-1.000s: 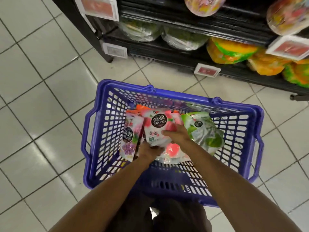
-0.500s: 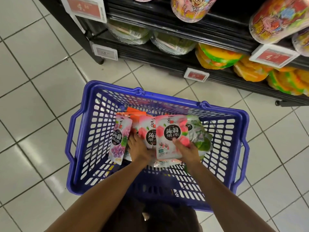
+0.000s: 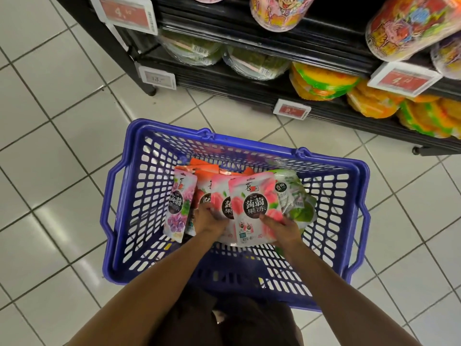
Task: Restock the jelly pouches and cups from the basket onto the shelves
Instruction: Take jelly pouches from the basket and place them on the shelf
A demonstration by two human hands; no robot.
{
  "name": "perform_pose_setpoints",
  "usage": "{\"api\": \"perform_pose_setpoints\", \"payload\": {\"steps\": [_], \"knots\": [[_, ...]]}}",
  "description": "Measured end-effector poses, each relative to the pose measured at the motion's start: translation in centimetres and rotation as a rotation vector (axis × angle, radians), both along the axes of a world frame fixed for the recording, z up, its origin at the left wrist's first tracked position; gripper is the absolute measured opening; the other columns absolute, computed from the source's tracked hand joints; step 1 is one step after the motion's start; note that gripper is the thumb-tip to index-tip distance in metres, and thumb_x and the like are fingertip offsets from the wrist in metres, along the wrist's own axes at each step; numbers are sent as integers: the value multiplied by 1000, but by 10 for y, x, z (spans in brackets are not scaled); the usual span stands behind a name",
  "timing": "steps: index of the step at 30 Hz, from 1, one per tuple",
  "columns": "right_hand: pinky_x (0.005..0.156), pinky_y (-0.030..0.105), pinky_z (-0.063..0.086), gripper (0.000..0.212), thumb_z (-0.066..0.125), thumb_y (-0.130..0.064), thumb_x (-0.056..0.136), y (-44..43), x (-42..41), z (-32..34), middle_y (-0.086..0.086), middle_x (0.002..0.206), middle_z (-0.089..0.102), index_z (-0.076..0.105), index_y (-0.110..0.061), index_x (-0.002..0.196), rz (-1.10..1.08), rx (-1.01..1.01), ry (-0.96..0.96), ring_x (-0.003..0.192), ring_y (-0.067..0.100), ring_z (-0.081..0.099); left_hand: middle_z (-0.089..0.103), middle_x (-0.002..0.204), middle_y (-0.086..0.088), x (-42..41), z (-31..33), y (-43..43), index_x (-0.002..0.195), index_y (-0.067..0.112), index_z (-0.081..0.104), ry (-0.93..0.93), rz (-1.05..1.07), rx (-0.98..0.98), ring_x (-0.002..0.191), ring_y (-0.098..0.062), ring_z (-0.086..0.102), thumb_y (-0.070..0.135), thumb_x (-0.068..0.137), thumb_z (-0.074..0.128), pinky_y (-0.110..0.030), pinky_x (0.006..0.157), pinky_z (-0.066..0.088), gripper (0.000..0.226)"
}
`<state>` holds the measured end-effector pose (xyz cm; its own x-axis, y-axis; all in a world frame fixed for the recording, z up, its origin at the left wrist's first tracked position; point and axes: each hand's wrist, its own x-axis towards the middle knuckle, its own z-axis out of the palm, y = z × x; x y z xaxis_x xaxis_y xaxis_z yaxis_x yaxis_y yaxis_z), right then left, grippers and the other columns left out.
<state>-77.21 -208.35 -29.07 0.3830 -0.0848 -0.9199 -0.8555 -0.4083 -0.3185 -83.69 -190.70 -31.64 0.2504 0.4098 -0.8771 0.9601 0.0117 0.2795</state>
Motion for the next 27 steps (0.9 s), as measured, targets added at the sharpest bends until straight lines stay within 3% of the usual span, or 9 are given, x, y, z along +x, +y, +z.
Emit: {"api": "perform_pose_setpoints", "payload": {"steps": [5,9,11,14,17,19,22,25,27], "knots": [[94,52,52,42,81,-31,76,-1,-5,-1,13,110,68,64,-10,109,-43,-4,-23,104,32,65,55,128,-10,11,-2,-3,133,10,44,85,-93,136,122,-28,50,29,73,82,-41,103,46,73],[90,42,54,47,81,-46,63,1,-6,0,6,100,69,67,-17,97,1,-31,-67,97,26,66,54,128,-8,23,-4,0,125,10,57,188,250,-165,118,-28,55,28,66,89,-40,105,47,69],[89,42,54,55,80,-53,52,-1,-4,0,6,101,69,66,-20,94,-17,-32,-32,96,26,66,60,117,-5,27,-6,-2,114,10,61,128,321,-218,117,-26,57,20,72,86,-33,103,46,50],[95,52,51,30,85,-31,69,-9,-2,1,11,103,71,69,-18,91,-128,8,26,102,32,66,65,113,-10,22,7,-9,93,13,60,-1,399,-223,105,-26,59,12,82,76,-38,97,49,19],[77,45,59,28,81,-18,76,-17,1,17,13,104,74,70,-10,101,-238,79,63,101,34,69,64,122,-12,17,29,-7,104,14,63,-112,434,-288,97,-24,57,15,88,71,-44,96,50,18],[64,39,61,27,78,-16,77,-19,4,42,13,103,74,70,-8,101,-281,133,63,97,32,70,60,131,-8,15,54,1,115,18,59,-164,443,-336,107,-24,58,17,90,69,-42,97,48,27],[69,39,61,22,74,-7,73,-16,8,96,10,95,73,70,-7,95,-312,312,63,86,24,71,58,134,-4,14,108,18,142,14,43,-144,473,-441,124,-24,53,24,90,68,-47,110,39,58],[55,27,56,21,68,-1,72,-5,12,174,3,73,71,64,-5,92,-279,466,46,63,12,69,63,129,-10,19,186,42,128,14,58,-178,408,-555,116,-23,59,32,91,64,-41,98,48,41],[58,28,56,27,65,1,72,4,14,228,2,72,71,61,-3,99,-270,515,-10,67,15,69,70,118,-10,27,242,56,125,15,62,-213,382,-567,112,-28,63,36,87,65,-42,92,51,44]]}}
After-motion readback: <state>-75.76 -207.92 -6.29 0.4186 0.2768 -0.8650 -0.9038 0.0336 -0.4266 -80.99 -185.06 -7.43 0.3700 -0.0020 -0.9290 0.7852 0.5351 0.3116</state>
